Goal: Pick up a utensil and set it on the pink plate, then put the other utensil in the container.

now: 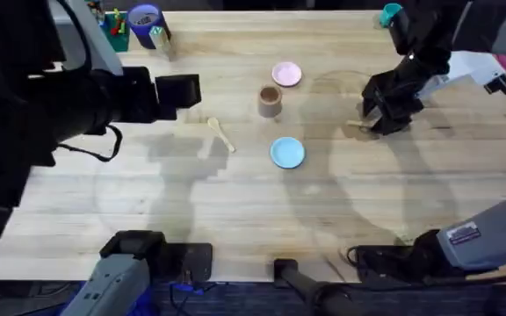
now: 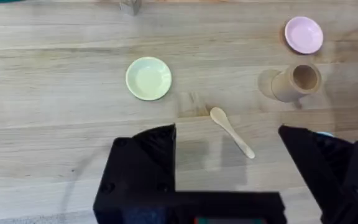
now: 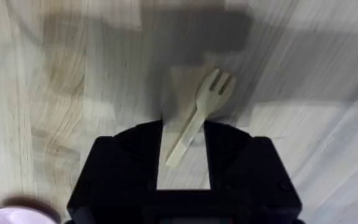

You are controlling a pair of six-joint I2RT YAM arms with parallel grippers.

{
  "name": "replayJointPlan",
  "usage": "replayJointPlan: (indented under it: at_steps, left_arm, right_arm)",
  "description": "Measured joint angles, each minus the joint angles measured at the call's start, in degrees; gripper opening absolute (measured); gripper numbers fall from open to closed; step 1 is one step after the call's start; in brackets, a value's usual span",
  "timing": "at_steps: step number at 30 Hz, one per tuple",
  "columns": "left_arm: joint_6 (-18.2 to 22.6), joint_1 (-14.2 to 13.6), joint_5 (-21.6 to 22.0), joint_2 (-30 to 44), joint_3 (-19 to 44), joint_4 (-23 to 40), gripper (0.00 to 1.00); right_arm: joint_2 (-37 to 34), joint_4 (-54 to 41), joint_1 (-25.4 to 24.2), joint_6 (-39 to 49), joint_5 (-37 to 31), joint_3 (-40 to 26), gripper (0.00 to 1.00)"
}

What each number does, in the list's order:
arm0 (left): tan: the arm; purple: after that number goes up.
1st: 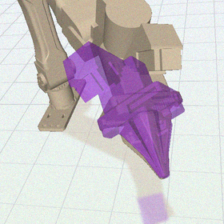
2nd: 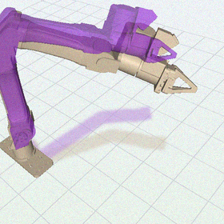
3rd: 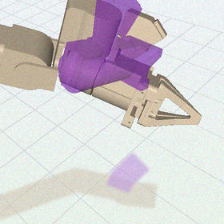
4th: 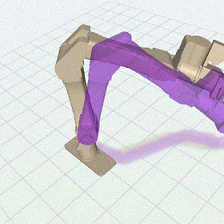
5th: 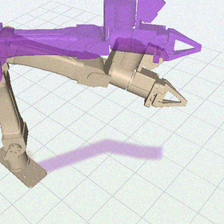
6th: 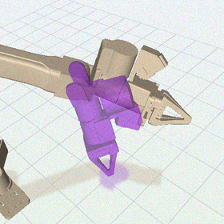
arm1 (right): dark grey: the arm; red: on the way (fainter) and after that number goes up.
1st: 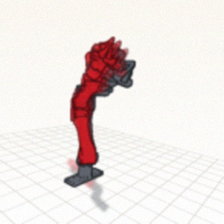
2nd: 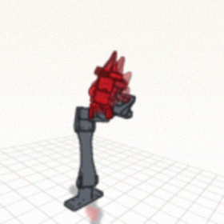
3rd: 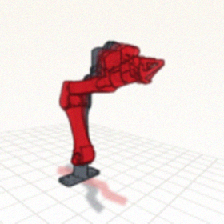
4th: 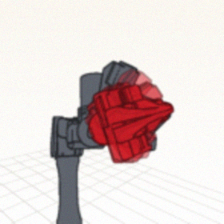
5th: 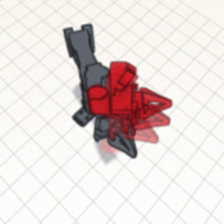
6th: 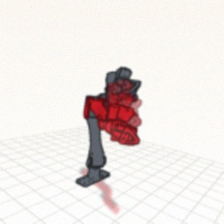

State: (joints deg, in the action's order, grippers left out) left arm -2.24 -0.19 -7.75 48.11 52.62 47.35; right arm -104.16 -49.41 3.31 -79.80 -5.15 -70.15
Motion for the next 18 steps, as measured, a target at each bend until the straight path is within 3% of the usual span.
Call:
replayJointPlan:
  at_steps: [6, 14, 18]
  left_arm:
    - [0.00, 0.00, 0.00, 0.00, 0.00, 0.00, 0.992]
    - [0.00, 0.00, 0.00, 0.01, 0.00, 0.00, 0.992]
    - [0.00, 0.00, 0.00, -0.01, 0.00, 0.00, 0.992]
  right_arm:
    - [0.00, 0.15, 0.00, -0.13, 0.24, -0.01, 0.156]
    - [0.00, 0.17, 0.00, -0.36, 0.26, -0.02, 0.193]
    - [0.00, 0.55, 0.00, 0.08, 0.33, -0.03, 0.086]
